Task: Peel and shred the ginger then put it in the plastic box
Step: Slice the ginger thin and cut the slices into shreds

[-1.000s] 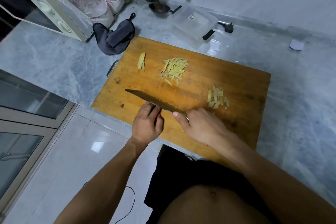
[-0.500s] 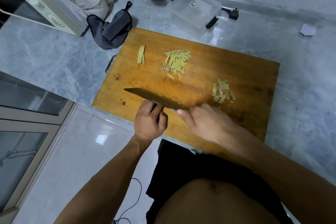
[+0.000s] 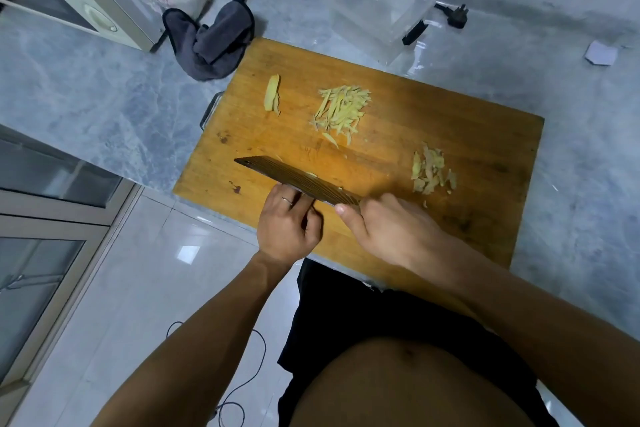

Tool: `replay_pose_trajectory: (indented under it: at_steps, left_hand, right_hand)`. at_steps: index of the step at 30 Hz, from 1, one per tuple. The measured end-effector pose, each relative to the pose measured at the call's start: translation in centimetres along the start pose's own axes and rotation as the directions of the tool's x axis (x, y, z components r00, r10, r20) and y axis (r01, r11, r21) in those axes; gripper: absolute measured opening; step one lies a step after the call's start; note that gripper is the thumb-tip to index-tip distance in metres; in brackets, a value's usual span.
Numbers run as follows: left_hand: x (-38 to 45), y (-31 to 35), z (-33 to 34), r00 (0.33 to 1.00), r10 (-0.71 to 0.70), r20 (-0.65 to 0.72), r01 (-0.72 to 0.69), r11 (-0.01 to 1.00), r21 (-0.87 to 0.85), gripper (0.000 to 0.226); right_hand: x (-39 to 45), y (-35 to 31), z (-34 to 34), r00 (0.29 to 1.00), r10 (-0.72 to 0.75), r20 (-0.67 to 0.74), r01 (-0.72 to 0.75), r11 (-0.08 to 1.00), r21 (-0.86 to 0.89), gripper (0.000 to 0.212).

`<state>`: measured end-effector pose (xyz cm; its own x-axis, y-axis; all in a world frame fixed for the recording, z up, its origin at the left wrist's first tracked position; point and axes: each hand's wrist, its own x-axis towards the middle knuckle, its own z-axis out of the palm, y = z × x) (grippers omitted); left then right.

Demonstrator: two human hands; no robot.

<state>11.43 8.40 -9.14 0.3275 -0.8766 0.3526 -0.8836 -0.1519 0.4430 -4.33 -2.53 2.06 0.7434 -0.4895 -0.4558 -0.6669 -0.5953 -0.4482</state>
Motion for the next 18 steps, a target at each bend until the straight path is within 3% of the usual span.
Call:
replay_pose_trajectory:
  at_steps: [7, 12, 18]
  left_hand:
    - [-0.3, -0.1, -0.1, 1.0, -0.001, -0.009, 0.001, 1.0, 0.007, 0.018]
    - [-0.1, 0.4, -0.2, 0.999, -0.009, 0.034, 0.009, 1.0, 0.014, 0.034]
    - [-0.2, 0.5, -0.3, 0.999, -0.032, 0.021, 0.032, 0.999, 0.016, 0.034]
  right_hand:
    - [-0.2, -0.2, 0.7, 0.999, -0.031, -0.022, 0.03, 0.998, -0.047, 0.056]
    - [-0.4, -0.1, -0.1, 0.999, -0.019, -0.027, 0.018, 1.0, -0.015, 0.055]
    - [-0.7, -0.2, -0.5, 0.999, -0.024, -0.038, 0.024, 1.0, -0.018, 0.058]
